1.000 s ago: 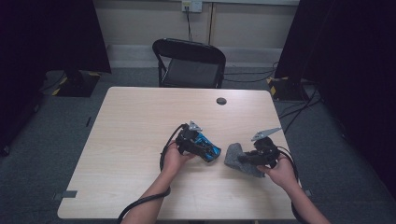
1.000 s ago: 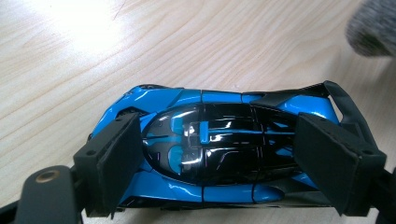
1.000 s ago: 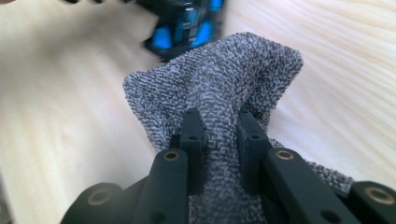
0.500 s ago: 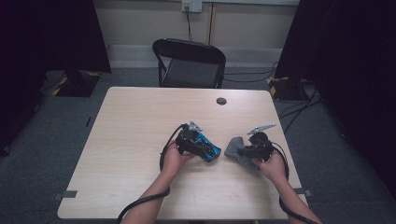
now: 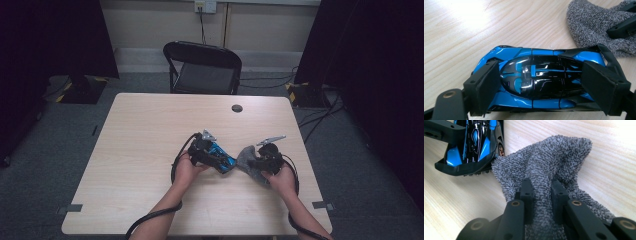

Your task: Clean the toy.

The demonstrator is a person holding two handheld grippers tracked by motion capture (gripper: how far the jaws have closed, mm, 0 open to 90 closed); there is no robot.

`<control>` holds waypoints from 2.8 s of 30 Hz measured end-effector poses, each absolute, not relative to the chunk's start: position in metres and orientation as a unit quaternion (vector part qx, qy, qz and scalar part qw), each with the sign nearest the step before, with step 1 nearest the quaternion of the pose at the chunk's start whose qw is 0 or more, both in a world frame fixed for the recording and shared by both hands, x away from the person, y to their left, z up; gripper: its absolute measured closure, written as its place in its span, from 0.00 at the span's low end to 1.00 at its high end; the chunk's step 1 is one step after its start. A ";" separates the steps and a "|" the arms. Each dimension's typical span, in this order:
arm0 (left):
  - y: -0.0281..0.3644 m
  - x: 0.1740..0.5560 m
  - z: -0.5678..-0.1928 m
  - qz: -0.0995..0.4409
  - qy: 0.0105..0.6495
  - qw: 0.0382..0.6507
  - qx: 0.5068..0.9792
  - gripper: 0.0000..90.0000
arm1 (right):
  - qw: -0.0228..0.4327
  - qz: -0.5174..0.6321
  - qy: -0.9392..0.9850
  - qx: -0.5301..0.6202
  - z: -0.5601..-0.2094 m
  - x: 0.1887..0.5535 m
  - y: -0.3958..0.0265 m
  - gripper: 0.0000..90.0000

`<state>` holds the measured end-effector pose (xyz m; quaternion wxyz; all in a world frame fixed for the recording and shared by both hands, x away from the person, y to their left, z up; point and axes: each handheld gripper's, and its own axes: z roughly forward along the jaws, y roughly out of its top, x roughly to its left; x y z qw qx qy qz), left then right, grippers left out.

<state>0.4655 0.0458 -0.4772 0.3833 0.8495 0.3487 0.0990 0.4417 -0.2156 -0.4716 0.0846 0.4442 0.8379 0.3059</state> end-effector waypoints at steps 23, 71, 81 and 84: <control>0.046 0.466 -0.477 0.100 0.348 0.383 0.850 0.18 | 0.049 0.316 0.856 0.407 -0.473 0.416 -0.202 0.85; 0.045 0.466 -0.477 0.101 0.348 0.382 0.850 0.18 | -0.020 0.338 0.877 0.340 -0.477 0.388 -0.163 0.85; 0.045 0.466 -0.476 0.100 0.346 0.379 0.852 0.18 | -0.038 0.343 0.885 0.312 -0.478 0.384 -0.145 0.85; 0.045 0.466 -0.477 0.100 0.348 0.380 0.851 0.18 | -0.040 0.345 0.886 0.306 -0.478 0.384 -0.143 0.85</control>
